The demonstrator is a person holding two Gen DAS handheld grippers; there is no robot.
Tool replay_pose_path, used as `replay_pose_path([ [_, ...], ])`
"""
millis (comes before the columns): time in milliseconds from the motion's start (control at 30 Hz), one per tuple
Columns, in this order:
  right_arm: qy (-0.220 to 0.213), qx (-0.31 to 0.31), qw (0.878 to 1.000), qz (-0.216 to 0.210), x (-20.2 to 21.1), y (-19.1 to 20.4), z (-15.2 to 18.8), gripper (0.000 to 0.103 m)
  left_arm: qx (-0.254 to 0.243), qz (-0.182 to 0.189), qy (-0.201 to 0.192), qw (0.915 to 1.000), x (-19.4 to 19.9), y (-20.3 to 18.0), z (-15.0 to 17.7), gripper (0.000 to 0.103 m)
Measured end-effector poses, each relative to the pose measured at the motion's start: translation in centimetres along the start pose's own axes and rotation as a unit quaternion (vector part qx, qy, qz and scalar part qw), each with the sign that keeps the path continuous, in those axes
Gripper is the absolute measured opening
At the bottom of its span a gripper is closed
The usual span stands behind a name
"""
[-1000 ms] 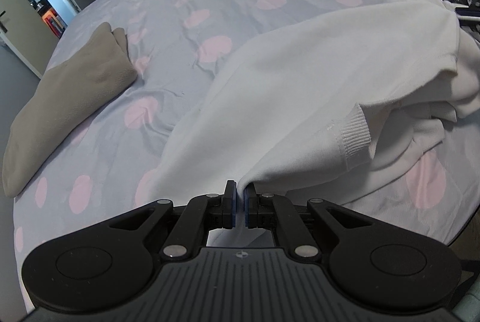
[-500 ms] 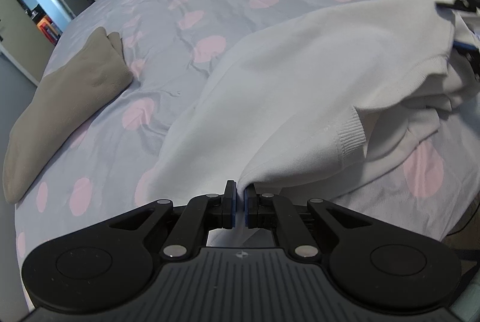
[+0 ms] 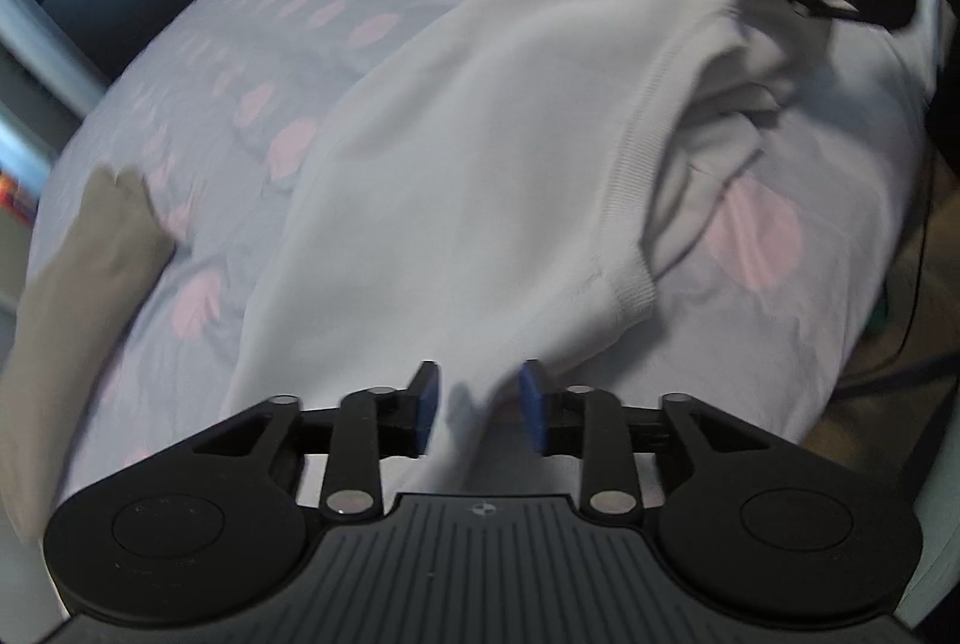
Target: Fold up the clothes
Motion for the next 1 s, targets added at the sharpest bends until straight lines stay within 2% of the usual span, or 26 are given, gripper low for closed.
replay_pose_path([
  [33, 0.0, -0.002, 1.0, -0.001, 0.1, 0.1, 0.1, 0.018, -0.019, 0.0, -0.004, 0.9998, 0.1, -0.4, 0.0, 0.045],
  [167, 0.001, -0.005, 1.0, -0.002, 0.1, 0.2, 0.2, 0.018, -0.07, -0.003, 0.013, 0.9975, -0.6, -1.2, 0.6, 0.047],
  [267, 0.001, -0.007, 1.0, -0.003, 0.4, 0.2, 0.3, 0.018, -0.078, 0.0, 0.03, 0.9965, -1.2, -1.3, 1.1, 0.042],
  [367, 0.001, -0.009, 1.0, -0.004, 0.6, 0.1, 0.4, 0.018, -0.071, 0.01, 0.014, 0.9973, -0.1, -0.5, 0.9, 0.041],
  [433, 0.001, -0.012, 1.0, -0.005, 0.5, 0.0, 0.3, 0.018, -0.08, 0.0, 0.011, 0.9967, 0.3, -0.1, 0.8, 0.041],
  [500, 0.001, -0.012, 1.0, -0.006, 0.4, 0.0, 0.2, 0.019, -0.098, -0.015, 0.028, 0.9947, -0.2, 0.2, 1.0, 0.041],
  [600, 0.002, -0.014, 1.0, -0.007, -0.1, -0.4, -0.1, 0.019, -0.121, -0.022, 0.06, 0.9906, -1.6, 0.2, 1.6, 0.033],
  [667, 0.002, -0.016, 1.0, -0.009, -0.3, -0.6, -0.2, 0.019, -0.127, -0.02, 0.071, 0.9892, -2.5, 0.2, 1.9, 0.033],
  [767, 0.003, -0.018, 1.0, -0.01, -0.4, -0.6, -0.3, 0.019, -0.122, -0.028, 0.089, 0.9881, -3.7, 0.3, 2.1, 0.025],
  [900, 0.002, -0.021, 1.0, -0.011, -0.4, -0.9, -0.3, 0.018, -0.146, -0.01, 0.094, 0.9848, -3.9, -0.6, 2.6, 0.025],
  [1000, 0.002, -0.022, 1.0, -0.012, -0.3, -0.9, -0.2, 0.019, -0.159, -0.025, 0.107, 0.9812, -4.8, -0.8, 3.1, 0.025],
])
Point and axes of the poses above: each gripper's, at about its wrist camera, not at the fingertips, and x roughly against the way its jaws point, y to its left, z to its underside, the point moved 4 cm from there along -x, roughly the way its jaws point, and after that the axes turned 5 degrees about -x, right-handed, at the moved point
